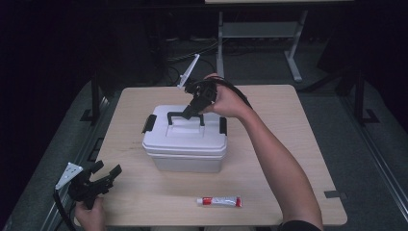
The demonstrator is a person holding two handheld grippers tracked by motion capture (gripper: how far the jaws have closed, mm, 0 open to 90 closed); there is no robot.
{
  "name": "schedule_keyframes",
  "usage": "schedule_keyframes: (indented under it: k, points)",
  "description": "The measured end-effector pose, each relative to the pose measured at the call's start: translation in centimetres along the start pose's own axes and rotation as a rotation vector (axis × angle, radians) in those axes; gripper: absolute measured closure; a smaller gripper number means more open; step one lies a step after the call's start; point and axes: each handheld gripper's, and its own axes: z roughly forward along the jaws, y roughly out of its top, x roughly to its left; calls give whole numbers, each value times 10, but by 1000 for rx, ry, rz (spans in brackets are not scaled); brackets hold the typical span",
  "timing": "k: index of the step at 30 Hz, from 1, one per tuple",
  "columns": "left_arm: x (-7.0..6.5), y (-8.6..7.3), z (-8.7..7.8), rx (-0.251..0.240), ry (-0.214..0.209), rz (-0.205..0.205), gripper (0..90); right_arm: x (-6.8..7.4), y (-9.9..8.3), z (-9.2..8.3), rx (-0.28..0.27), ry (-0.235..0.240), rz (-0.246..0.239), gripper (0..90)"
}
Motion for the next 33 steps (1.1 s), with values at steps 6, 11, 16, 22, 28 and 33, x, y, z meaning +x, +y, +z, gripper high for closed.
schedule_keyframes:
  k: [6, 11, 16, 22, 28, 33]
  points:
    - [0, 0, -1, 2, -2, 8, 137, 3, 1, -11, -21, -8, -12, 839]
    - [0, 0, -1, -1, -2, 6, 137, 7, -2, -24, -32, -26, -5, 839]
    - [0, 1, -1, 1, 1, 11, 137, 13, -7, -39, -42, -45, -11, 839]
    - [-1, 1, -1, 1, 2, 12, 137, 20, -20, -57, -57, -60, -5, 838]
    - [-2, 1, 0, 8, 0, 21, 137, 25, -41, -74, -64, -84, 30, 838]
    - [-3, 0, 1, 10, -1, 21, 137, 28, -59, -87, -75, -101, 58, 838]
